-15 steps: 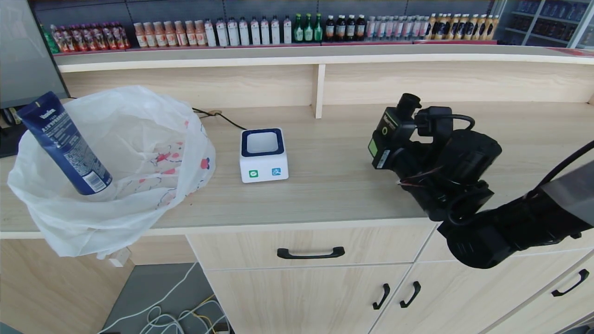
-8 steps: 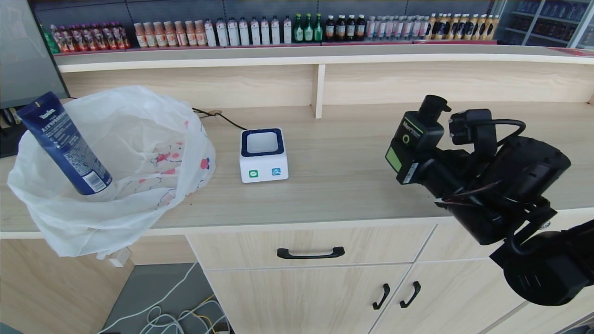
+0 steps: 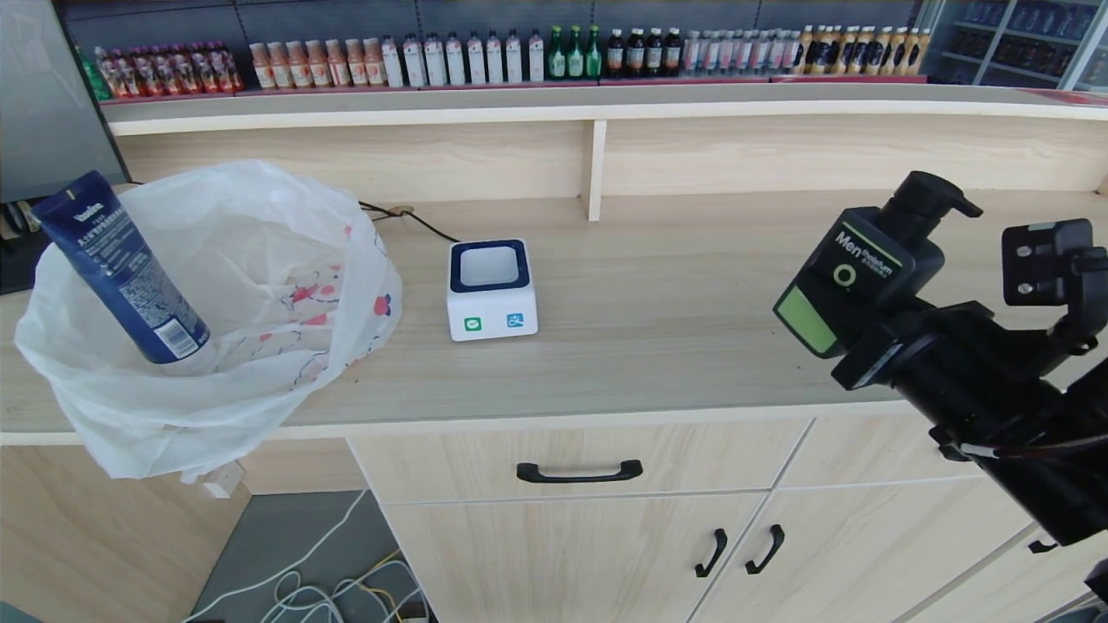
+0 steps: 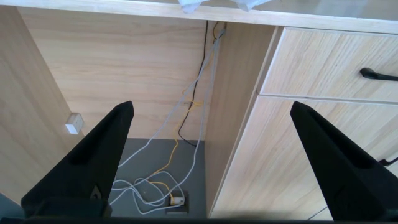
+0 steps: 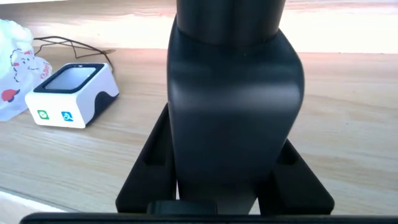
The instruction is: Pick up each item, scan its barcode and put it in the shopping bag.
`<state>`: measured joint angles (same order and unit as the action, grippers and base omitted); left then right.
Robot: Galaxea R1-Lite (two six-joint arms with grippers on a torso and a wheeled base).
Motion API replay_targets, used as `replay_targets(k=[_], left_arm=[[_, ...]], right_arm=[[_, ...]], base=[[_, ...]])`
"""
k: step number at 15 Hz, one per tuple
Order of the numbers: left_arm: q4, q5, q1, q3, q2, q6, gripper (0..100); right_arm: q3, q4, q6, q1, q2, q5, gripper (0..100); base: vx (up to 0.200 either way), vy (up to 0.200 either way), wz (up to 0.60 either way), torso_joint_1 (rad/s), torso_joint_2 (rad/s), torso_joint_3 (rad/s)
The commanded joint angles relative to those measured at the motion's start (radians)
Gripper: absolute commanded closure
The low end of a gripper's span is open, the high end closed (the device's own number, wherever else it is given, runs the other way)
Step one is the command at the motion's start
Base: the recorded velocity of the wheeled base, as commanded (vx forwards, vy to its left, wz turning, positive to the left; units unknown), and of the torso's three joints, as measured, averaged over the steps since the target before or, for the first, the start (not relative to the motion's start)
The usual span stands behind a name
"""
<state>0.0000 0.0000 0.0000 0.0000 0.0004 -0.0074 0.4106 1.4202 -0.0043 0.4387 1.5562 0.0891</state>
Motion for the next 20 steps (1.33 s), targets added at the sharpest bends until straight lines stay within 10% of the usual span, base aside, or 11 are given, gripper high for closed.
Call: replay_targets(k=[1,12,20], left_arm=[[0.0,0.0,0.0,0.0,0.0,0.0,0],[0.0,0.0,0.0,0.0,0.0,0.0,0],[0.0,0.0,0.0,0.0,0.0,0.0,0]], right_arm=[[-0.044,0.002,0.029,0.002,-0.074,-0.008,100],[-0.312,0.011,0.02,0.164,-0.303,0.004,100],[-0.395,0.008,-0.27,0.23,-0.377,0.021,100]], base=[[0.0,0.0,0.0,0.0,0.0,0.0],[0.0,0.0,0.0,0.0,0.0,0.0],[0.0,0.0,0.0,0.0,0.0,0.0]])
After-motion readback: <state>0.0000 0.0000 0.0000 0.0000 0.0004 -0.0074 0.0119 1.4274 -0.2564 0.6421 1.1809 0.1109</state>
